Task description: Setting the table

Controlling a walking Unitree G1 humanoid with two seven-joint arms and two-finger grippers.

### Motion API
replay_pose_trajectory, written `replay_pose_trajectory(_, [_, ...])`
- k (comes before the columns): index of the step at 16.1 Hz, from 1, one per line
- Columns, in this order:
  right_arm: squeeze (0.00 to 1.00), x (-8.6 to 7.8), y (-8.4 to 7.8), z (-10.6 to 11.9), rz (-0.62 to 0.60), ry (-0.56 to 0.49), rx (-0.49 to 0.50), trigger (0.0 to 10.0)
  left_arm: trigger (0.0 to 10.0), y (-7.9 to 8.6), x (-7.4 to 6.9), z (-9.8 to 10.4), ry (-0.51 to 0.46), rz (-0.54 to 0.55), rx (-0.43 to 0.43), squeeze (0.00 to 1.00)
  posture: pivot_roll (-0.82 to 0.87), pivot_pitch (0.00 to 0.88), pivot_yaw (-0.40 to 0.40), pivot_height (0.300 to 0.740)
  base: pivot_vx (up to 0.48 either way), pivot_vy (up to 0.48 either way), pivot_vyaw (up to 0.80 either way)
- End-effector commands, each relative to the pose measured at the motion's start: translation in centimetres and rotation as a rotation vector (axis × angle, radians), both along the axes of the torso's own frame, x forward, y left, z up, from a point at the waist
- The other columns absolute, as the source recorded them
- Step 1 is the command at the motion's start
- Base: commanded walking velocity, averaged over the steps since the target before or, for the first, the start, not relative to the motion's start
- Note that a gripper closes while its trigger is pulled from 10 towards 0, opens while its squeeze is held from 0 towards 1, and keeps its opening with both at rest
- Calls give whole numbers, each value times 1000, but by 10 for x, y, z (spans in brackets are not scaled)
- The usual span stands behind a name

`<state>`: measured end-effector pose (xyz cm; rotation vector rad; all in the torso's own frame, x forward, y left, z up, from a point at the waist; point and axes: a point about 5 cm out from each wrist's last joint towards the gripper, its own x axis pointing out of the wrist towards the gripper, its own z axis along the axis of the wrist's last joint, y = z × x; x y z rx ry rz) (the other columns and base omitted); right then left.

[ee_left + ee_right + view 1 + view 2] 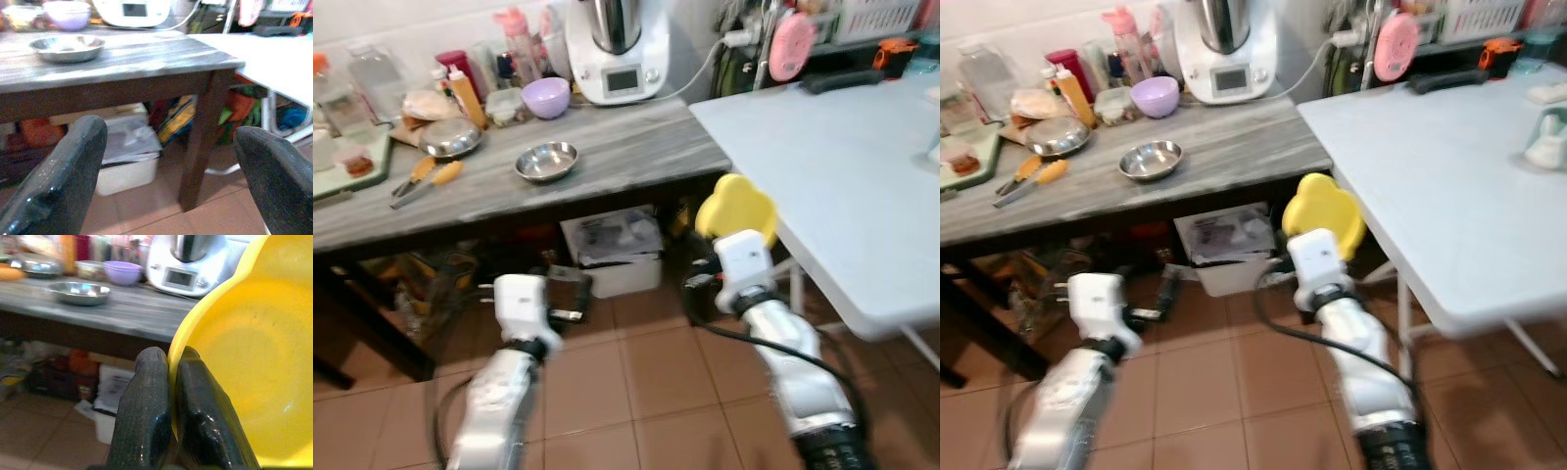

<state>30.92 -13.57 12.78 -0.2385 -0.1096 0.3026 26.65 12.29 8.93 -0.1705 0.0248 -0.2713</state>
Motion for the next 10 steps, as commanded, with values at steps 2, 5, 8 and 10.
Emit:
replay_pose_trajectory(2, [0,1,14,10,42,-40,14,10000,10000,20,4,6,-39,83,50,0,-168,0,105,740,480,0,0])
replay_pose_trajectory(5, [0,-1,12,8,39,-35,14,10000,10000,43,8,13,-74,181,93,0,-165,0,103,740,480,0,0])
replay_pose_trajectory(8, [0,-1,12,8,37,-35,16,10000,10000,67,5,14,-79,253,129,0,-161,0,103,740,480,0,0])
replay_pose_trajectory(10, [0,-1,11,8,37,-35,17,10000,10000,80,-5,11,-68,285,153,0,-157,0,100,740,480,0,0])
